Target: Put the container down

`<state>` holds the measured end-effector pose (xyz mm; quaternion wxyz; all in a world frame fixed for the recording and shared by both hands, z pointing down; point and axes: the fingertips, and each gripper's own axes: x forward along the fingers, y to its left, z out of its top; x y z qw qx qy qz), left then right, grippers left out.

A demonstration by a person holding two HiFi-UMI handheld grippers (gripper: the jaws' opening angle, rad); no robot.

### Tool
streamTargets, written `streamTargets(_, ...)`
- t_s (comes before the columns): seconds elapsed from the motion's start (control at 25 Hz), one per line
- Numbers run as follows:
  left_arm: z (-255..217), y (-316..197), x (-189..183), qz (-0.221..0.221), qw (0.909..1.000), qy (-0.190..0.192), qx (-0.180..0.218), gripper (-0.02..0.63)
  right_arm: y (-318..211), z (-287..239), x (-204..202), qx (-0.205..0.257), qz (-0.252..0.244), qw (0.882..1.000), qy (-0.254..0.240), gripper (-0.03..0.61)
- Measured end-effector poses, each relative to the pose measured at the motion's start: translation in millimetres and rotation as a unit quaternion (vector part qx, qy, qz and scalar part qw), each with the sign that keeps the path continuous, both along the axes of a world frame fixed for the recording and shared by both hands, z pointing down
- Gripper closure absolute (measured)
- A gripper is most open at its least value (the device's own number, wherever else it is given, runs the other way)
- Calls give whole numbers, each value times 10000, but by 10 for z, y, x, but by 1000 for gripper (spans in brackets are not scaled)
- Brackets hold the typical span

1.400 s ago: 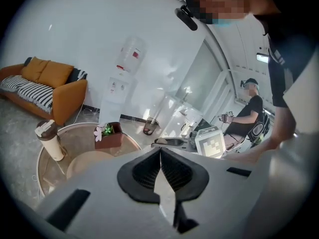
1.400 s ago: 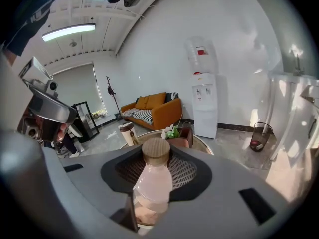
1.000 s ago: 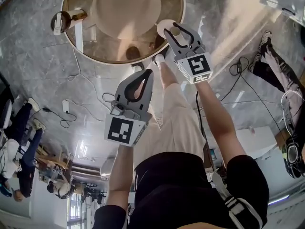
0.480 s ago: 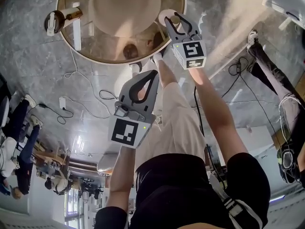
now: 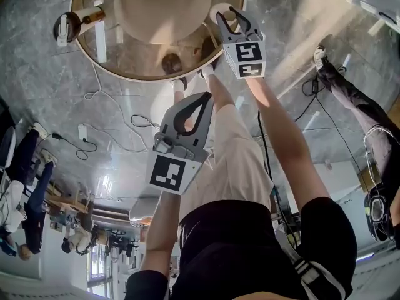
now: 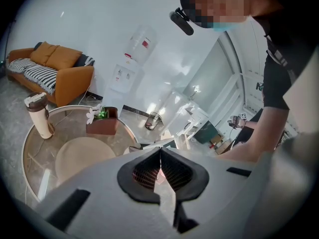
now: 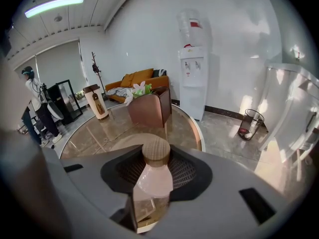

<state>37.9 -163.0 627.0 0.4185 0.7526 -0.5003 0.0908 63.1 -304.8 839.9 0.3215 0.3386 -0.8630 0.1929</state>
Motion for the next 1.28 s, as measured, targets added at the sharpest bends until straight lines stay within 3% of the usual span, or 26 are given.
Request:
streamTargets(0.76,28,4,-44,11,10000,24,-10,594,-56,63,-54,113,125,9997,201,445)
streamTargets(1.28,-41,83,-76,-3,10000,20,95,594,15,43,-96,-70,12,9997,241,431)
